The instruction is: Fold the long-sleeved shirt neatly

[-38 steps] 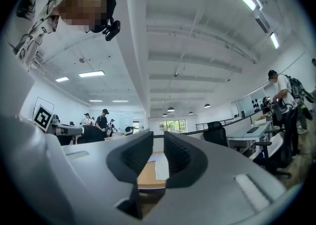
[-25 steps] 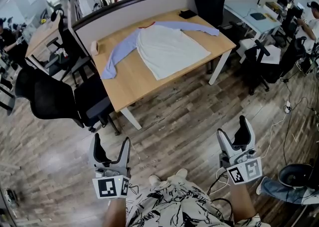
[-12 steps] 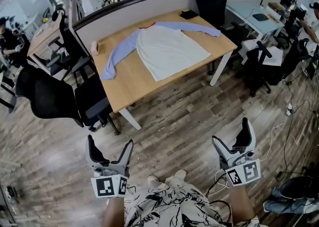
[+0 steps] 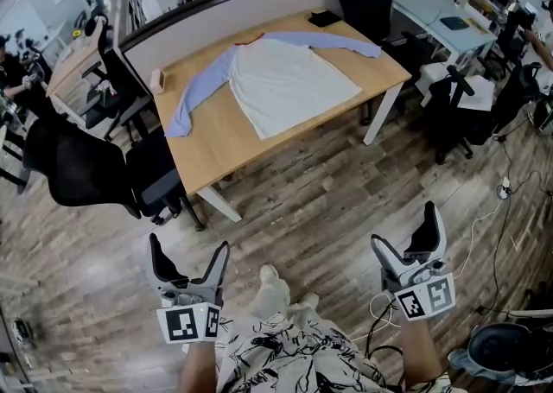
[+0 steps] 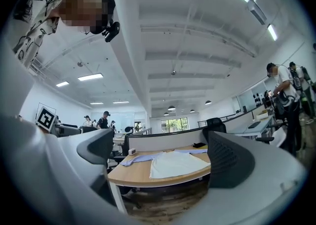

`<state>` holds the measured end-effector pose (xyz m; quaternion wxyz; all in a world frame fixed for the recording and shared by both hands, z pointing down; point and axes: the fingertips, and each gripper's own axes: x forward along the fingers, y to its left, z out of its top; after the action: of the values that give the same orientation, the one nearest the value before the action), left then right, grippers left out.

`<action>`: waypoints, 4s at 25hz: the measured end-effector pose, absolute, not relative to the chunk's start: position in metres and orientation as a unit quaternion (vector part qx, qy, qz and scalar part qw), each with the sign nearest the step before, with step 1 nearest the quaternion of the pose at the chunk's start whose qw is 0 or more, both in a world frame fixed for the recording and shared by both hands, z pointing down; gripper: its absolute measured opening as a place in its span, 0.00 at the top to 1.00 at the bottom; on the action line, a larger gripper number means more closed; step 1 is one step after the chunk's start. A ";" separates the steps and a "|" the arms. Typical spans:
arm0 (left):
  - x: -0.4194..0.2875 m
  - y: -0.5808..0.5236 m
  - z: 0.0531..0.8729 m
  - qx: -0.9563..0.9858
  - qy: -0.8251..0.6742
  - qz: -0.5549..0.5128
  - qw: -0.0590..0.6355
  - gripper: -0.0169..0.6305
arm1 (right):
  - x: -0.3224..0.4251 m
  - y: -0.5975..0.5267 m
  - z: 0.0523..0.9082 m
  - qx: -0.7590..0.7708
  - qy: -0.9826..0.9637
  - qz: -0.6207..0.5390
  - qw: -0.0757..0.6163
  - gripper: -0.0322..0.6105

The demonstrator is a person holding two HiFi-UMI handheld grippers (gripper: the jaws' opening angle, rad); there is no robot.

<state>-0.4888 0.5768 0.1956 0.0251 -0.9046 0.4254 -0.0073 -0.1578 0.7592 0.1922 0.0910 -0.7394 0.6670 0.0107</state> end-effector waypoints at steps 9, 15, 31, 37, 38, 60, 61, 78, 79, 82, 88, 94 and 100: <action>-0.441 0.512 0.213 -0.909 0.416 0.000 0.012 0.05 | -0.114 0.709 0.195 -0.751 0.656 0.017 0.075 0.02; -0.405 0.446 0.206 -0.912 0.410 0.012 0.010 0.05 | -0.083 0.650 0.177 -0.758 0.648 0.030 0.073 0.02; -0.352 0.322 0.209 -0.926 0.376 0.009 0.009 0.05 | -0.043 0.533 0.177 -0.771 0.631 0.031 0.074 0.02; -0.329 0.298 0.224 -0.923 0.384 -0.008 0.000 0.05 | -0.010 0.508 0.192 -0.773 0.629 0.016 0.077 0.02; -0.323 0.295 0.227 -0.922 0.387 -0.009 -0.001 0.05 | -0.002 0.502 0.194 -0.772 0.630 0.015 0.079 0.02; -0.144 0.205 0.231 -0.871 0.490 -0.025 -0.002 0.05 | 0.211 0.335 0.198 -0.694 0.716 0.006 0.068 0.02; -0.142 0.203 0.231 -0.866 0.499 -0.024 -0.003 0.05 | 0.216 0.327 0.199 -0.689 0.722 0.006 0.066 0.03; -0.249 0.135 0.256 -0.767 0.638 -0.053 -0.023 0.05 | 0.150 0.154 0.218 -0.578 0.815 -0.008 0.043 0.02; -0.257 0.128 0.257 -0.763 0.644 -0.053 -0.024 0.05 | 0.142 0.143 0.216 -0.573 0.819 -0.007 0.042 0.02; -0.281 0.109 0.260 -0.749 0.660 -0.053 -0.026 0.05 | 0.122 0.107 0.208 -0.558 0.829 -0.001 0.043 0.02; -0.322 0.067 0.290 -0.740 0.666 -0.088 -0.039 0.05 | 0.080 0.047 0.217 -0.536 0.844 -0.011 0.031 0.02; -0.367 0.028 0.343 -0.764 0.621 -0.155 -0.080 0.05 | 0.048 -0.004 0.227 -0.520 0.854 -0.024 0.012 0.03; -0.409 -0.007 0.400 -0.770 0.594 -0.194 -0.130 0.05 | -0.011 -0.051 0.279 -0.463 0.884 -0.055 -0.030 0.03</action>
<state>-0.4087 -0.0066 0.4001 -0.1299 -0.7702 0.5936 -0.1940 -0.0109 -0.0507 0.2785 -0.0299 -0.4628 0.8842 -0.0553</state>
